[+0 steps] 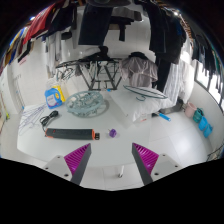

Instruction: Unplug charger

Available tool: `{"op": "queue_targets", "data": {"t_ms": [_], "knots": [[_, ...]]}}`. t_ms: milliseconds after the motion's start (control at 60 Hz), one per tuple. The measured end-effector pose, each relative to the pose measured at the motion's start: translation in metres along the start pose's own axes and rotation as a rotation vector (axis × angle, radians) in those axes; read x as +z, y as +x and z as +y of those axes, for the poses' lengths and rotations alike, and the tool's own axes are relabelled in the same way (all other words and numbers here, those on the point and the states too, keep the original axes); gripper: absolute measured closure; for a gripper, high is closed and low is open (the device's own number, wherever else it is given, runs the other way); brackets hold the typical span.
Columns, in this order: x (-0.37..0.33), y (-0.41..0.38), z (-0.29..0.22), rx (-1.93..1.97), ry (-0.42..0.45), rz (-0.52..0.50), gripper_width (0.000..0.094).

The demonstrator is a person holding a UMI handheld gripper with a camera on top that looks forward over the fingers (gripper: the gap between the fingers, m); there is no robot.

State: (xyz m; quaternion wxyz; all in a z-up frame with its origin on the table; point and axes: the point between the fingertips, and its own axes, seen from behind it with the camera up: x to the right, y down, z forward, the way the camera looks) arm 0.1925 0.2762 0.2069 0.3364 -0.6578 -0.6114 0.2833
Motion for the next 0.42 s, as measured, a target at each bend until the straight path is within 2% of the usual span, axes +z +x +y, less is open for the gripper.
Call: {"op": "queue_targets", "data": {"t_ms": [133,233,417], "knots": [[-0.014,-0.003,0.015,-0.017,0.003,-0.011,0.0084],[-0.014,-0.002,0.015,-0.048,0.005,0.023,0.0087],[-0.015,-0.026,0.011,-0.046,0.004,-0.034,0.0085]]}}
